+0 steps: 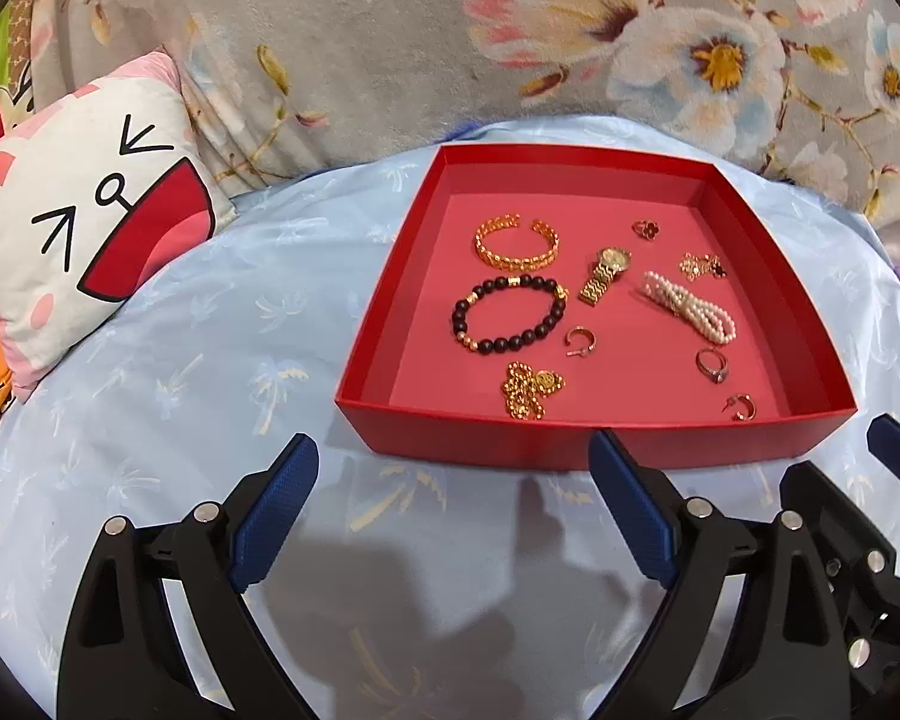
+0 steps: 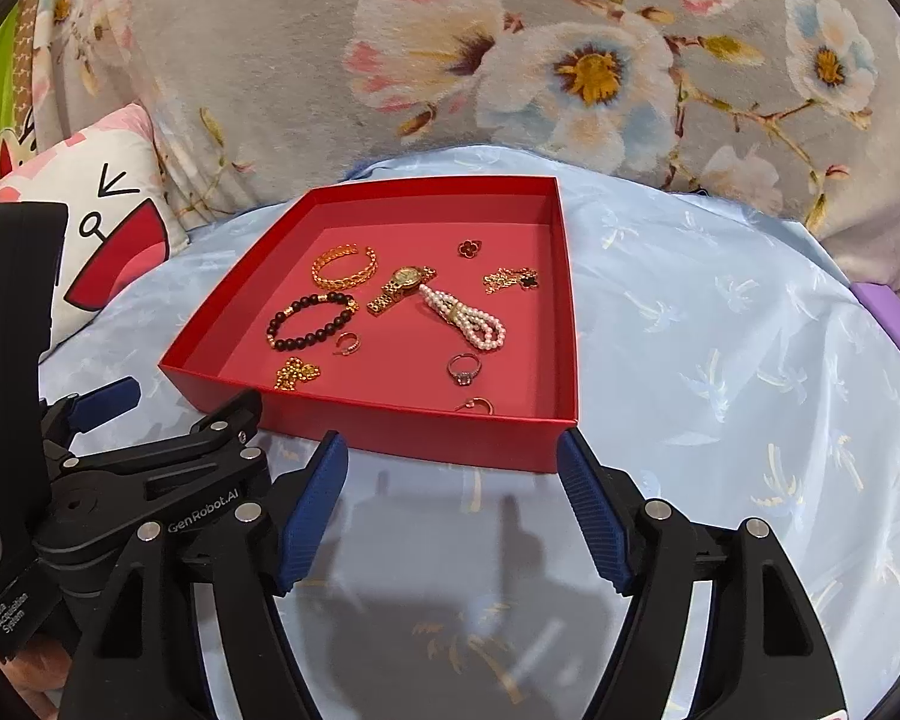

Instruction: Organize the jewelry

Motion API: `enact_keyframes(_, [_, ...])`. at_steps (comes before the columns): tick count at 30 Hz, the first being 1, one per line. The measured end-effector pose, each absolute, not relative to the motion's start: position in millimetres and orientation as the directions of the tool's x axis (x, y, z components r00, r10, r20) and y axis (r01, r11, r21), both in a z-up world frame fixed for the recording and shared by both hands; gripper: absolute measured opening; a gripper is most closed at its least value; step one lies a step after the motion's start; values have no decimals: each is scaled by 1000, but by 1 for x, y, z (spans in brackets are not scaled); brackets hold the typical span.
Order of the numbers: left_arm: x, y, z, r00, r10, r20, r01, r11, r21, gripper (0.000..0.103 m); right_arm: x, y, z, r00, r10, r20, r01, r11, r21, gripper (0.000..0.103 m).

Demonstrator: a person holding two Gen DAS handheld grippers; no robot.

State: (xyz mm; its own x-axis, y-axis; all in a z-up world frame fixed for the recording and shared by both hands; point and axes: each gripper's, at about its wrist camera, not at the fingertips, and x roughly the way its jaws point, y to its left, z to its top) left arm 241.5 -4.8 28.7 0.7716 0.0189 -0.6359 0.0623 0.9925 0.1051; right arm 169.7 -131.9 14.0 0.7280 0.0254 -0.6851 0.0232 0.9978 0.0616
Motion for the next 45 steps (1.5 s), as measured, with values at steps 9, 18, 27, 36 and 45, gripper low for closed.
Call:
enact_keyframes(9, [238,-8,23,763,23,-646,70,991,117,89,171,-138,16,728,22,-686,33,997,66,75])
enact_keyframes(18, [236,-7,27,752,23,-659,69,991,114,92,170,-137,20,728,16,-685,33,998,59,76])
enact_keyframes(27, [232,-6,36,747,25,-664,69,991,115,95,168,-137,22,730,8,-684,41,998,55,76])
enact_keyframes(36, [230,-4,41,751,30,-660,65,991,120,95,166,-136,25,732,-4,-681,46,998,43,77])
enact_keyframes(45, [227,-4,45,756,45,-652,56,989,134,95,166,-137,28,735,-4,-678,45,998,43,77])
